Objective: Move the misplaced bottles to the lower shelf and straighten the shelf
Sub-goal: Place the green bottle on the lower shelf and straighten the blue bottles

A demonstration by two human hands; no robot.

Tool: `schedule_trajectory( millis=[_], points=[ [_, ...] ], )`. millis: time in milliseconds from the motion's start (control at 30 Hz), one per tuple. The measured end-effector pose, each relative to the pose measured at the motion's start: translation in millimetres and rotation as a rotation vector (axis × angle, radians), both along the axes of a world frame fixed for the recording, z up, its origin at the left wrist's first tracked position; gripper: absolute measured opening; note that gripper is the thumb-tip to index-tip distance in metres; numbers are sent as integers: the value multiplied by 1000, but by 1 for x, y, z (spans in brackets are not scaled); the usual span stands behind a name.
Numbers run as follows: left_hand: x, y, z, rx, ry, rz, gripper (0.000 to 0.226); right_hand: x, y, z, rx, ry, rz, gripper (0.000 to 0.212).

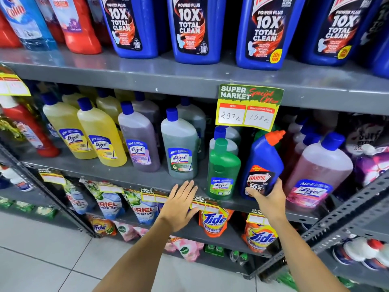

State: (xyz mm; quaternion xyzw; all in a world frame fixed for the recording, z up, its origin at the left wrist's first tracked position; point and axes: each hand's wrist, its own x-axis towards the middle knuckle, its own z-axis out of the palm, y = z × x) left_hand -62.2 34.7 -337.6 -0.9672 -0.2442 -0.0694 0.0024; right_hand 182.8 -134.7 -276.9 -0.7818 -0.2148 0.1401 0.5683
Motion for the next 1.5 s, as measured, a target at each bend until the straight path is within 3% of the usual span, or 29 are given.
schedule_trajectory(
  millis=[200,333,467,567,667,733,833,933,1300,1367,1500],
  points=[
    [-5,-12,58,-171,-316,-74,43,-20,-27,-1,127,67,-56,62],
    [3,-30,160,-32,-702,-275,38,-34,-70,24,226,99,-30,60],
    [18,-40,276,153,-954,-460,38,-31,-104,98,307,-43,63,65],
    [38,-34,334,276,-839,-418,38,-26,-118,172,396,-137,85,68],
    [57,-22,352,208,-586,-276,43,-15,-118,231,390,-296,105,66],
    [63,-16,350,216,-510,-230,42,-5,-110,261,390,-388,98,76],
    [65,-13,346,260,-552,-236,44,9,-93,298,415,-478,65,88],
    [66,-13,342,280,-560,-218,45,23,-73,325,386,-565,64,84],
    [67,-17,339,211,-599,-182,45,38,-36,340,96,-557,46,74],
    [68,-18,339,213,-609,-179,41,34,-36,341,88,-562,32,85],
    [68,-18,339,210,-613,-168,45,12,-29,338,119,-661,-95,134]
  ],
)
